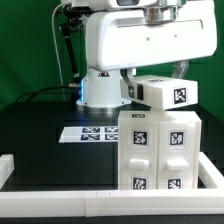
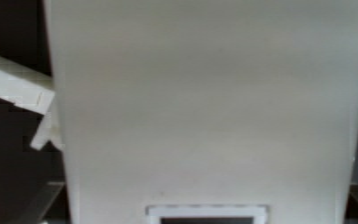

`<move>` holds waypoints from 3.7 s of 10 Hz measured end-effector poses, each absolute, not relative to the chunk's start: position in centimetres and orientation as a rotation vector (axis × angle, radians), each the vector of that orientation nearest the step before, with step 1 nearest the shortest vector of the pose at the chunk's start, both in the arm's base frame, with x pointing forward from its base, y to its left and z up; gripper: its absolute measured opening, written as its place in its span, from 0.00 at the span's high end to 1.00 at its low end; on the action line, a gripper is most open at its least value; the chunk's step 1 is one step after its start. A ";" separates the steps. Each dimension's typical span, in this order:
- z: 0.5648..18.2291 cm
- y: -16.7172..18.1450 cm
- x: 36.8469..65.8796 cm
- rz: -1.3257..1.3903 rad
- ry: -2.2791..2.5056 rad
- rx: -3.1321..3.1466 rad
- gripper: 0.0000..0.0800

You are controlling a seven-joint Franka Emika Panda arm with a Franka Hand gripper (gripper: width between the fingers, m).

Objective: Assemble cabinet

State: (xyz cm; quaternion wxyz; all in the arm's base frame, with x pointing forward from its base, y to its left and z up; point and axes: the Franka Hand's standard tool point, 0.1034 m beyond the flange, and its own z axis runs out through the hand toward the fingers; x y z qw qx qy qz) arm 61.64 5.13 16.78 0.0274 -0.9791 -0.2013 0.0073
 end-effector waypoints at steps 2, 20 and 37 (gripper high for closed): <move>16.9 5.8 62.1 0.030 -0.619 -3.024 0.32; 16.7 4.9 61.3 -0.151 -0.572 -3.052 0.32; 15.1 6.5 60.9 -0.214 -0.542 -3.055 0.32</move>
Offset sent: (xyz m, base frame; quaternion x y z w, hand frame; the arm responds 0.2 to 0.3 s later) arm -0.0191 -0.0077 -0.0126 0.0176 0.0344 0.0090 0.9992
